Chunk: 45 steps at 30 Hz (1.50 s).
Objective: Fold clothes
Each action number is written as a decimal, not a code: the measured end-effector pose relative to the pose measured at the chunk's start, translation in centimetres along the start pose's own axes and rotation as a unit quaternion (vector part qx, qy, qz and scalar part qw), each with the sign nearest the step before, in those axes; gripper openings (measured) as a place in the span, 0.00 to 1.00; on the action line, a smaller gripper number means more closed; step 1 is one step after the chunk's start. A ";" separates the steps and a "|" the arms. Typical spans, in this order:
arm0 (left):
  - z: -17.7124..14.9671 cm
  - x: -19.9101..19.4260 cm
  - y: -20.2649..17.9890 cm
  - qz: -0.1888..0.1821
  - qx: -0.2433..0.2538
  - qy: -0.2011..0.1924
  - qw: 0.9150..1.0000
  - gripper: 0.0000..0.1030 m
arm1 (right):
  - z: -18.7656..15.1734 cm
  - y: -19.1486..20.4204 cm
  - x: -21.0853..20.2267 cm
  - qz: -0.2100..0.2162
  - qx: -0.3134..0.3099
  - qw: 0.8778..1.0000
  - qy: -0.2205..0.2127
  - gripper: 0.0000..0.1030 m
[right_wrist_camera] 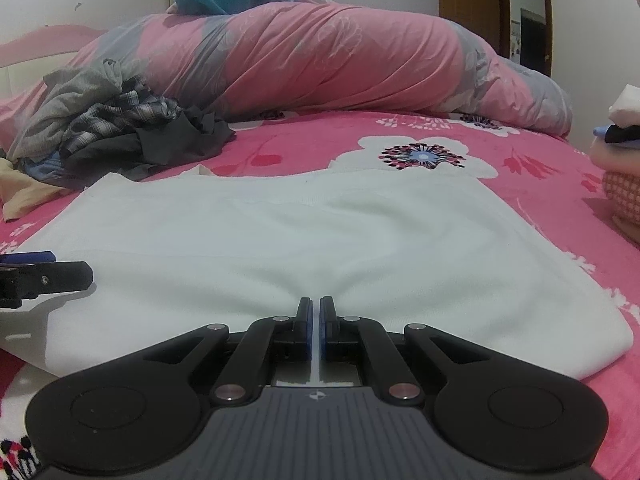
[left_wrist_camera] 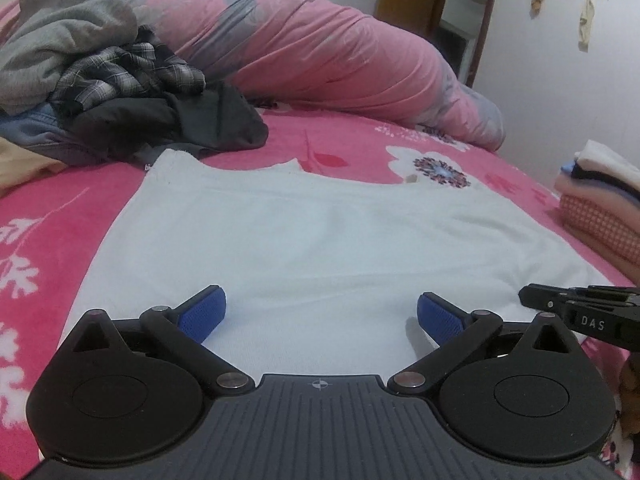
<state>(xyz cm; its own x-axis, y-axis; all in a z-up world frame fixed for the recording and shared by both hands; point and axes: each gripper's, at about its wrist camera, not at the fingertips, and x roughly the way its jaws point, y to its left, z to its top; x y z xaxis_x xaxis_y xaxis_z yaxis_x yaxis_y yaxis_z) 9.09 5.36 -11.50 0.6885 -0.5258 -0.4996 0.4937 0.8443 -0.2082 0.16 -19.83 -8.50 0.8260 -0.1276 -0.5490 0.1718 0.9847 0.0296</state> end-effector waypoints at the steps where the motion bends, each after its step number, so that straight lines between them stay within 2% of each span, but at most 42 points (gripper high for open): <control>1: 0.0 0.0 0.0 0.000 0.000 0.000 1.000 1.00 | 0.0 0.0 0.0 0.000 0.001 1.000 0.000 0.03; 4: -0.1 -0.1 -0.2 0.007 0.005 -0.002 1.000 1.00 | -0.1 -0.1 -0.1 0.005 0.004 1.000 -0.003 0.05; 5: -0.1 -0.1 -0.2 0.007 0.005 -0.002 1.000 1.00 | -0.1 -0.2 -0.2 0.007 0.005 1.000 -0.004 0.09; 7: -0.2 -0.2 -0.2 0.006 0.004 -0.004 1.000 1.00 | -0.2 -0.2 -0.4 0.016 0.006 1.000 -0.008 0.24; 9: -0.2 -0.3 0.0 0.003 -0.001 -0.006 1.000 1.00 | -0.3 0.1 -0.5 0.032 -0.003 0.999 -0.009 0.60; 10: -0.2 -0.3 0.0 0.001 -0.003 -0.007 1.000 1.00 | -0.3 0.4 -0.5 0.039 -0.011 0.999 -0.007 0.72; 11: -0.2 -0.3 0.1 0.000 -0.005 -0.007 1.000 1.00 | -0.3 0.9 -0.4 0.041 -0.025 0.999 -0.002 0.99; 14: -0.2 -0.3 0.1 0.000 -0.005 -0.007 1.000 1.00 | -0.3 2.2 -0.2 0.015 -0.061 0.998 0.004 1.00; 22: -0.2 -0.1 0.1 0.003 -0.002 -0.004 1.000 1.00 | -0.3 2.0 -0.2 0.019 -0.052 0.998 0.002 1.00; 29: -0.5 0.3 -1.3 0.036 0.035 0.007 0.999 1.00 | -0.4 1.8 -0.3 0.024 -0.047 0.999 0.001 1.00; 37: -0.4 0.2 -1.1 0.034 0.033 0.009 0.999 1.00 | -0.6 1.8 -0.4 0.023 -0.049 0.999 -0.003 1.00; 45: -0.3 0.5 -1.8 0.050 0.051 0.018 0.997 1.00 | -0.6 2.1 -0.4 0.017 -0.056 0.998 -0.004 1.00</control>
<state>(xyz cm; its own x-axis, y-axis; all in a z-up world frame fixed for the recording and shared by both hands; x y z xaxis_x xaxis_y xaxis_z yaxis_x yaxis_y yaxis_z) 8.36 3.63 -11.63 0.7188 -0.4340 -0.5431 0.4764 0.8765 -0.0699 -0.11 -17.65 -8.78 0.8346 -0.0951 -0.5426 0.0834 0.9954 -0.0462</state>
